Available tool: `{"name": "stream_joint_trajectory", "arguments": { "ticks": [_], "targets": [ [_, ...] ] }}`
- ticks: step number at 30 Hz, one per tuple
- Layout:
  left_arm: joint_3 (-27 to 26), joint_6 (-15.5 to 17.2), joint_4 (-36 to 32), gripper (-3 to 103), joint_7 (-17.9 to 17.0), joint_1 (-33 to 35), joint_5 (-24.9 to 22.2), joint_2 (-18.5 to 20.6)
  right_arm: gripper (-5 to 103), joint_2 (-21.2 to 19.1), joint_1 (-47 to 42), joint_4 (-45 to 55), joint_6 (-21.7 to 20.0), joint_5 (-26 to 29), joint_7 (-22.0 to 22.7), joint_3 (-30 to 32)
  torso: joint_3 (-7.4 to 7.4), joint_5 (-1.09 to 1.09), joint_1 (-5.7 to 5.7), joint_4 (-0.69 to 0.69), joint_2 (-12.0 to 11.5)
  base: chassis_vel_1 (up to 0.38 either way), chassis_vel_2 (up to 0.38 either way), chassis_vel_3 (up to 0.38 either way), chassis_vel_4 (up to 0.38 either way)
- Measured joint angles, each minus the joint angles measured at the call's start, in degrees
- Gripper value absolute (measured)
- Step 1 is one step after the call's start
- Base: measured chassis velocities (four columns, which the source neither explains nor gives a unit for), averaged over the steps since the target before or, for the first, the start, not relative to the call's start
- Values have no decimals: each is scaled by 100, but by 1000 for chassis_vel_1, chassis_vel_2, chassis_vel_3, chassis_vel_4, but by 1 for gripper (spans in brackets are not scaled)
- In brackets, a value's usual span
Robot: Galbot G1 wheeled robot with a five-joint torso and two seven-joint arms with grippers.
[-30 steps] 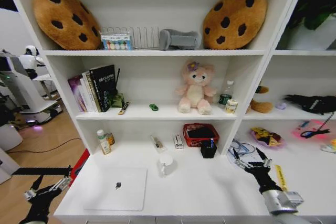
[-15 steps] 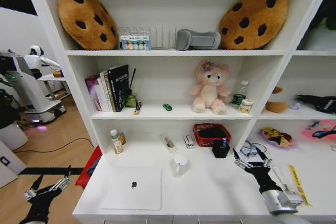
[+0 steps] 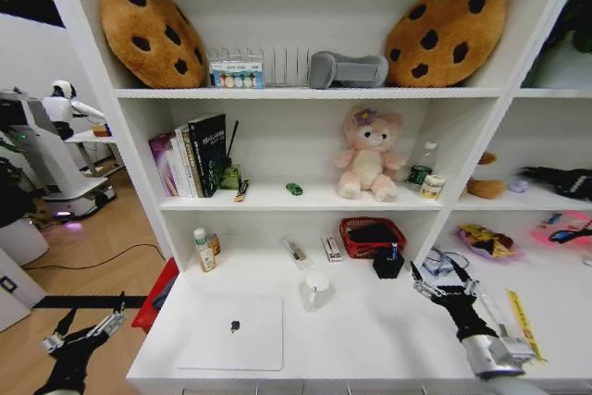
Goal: Organize the objects on the table.
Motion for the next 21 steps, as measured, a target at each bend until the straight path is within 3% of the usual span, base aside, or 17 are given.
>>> {"name": "stream_joint_trajectory", "arguments": {
  "ticks": [10, 21],
  "targets": [
    [0, 0, 0, 100, 0, 0, 0, 0, 100, 0, -1, 0, 0, 0, 0, 0, 0, -2, -1, 0, 1, 115, -117, -119, 114],
    [0, 0, 0, 100, -1, 0, 0, 0, 100, 0, 1, 0, 0, 0, -1, -1, 0, 1, -1, 0, 0, 253, -253, -260, 263]
  ]
}}
